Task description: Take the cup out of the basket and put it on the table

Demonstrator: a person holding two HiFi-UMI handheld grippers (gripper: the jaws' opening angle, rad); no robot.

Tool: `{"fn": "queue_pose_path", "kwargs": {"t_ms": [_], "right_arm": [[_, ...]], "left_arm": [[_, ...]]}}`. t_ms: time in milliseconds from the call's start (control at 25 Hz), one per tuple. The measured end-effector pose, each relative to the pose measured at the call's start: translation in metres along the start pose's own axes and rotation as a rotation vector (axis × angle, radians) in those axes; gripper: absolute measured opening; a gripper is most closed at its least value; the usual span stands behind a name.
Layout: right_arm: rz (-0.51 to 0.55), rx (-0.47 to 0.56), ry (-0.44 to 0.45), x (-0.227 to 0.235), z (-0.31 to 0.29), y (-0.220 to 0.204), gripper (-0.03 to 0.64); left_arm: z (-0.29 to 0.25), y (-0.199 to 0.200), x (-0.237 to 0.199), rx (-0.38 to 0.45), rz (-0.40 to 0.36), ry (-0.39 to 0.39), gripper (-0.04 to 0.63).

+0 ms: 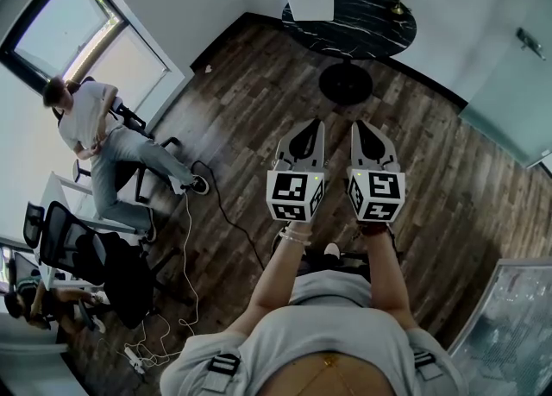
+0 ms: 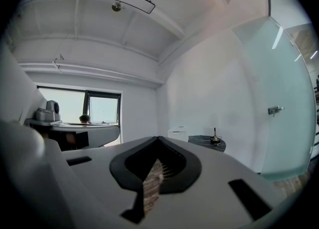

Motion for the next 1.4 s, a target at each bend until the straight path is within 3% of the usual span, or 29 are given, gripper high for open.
{"fn": "queue_pose_path", "kwargs": {"t_ms": [600, 1400], "right_arm": [[-0.005, -0.01, -0.014, 0.027, -0.002, -0.008, 0.008], [0.013, -0.015, -0.115, 0.039, -0.098, -0.004, 0.008]], "left_arm": [[-0.021, -0.007, 0.008, -0.012, 0.013, 0.011, 0.006], [-0.12, -0.003, -0.059, -0.041, 0.034, -0.103, 0.006]]}}
Point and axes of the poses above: the fingertips, and each gripper's own axes: z backward along the fingers, x to its right, y out of its top, the point moved 8 cm from there along z, backward along the fingers, and after that the axes turned 7 degrees about z, right-handed, at the moved point
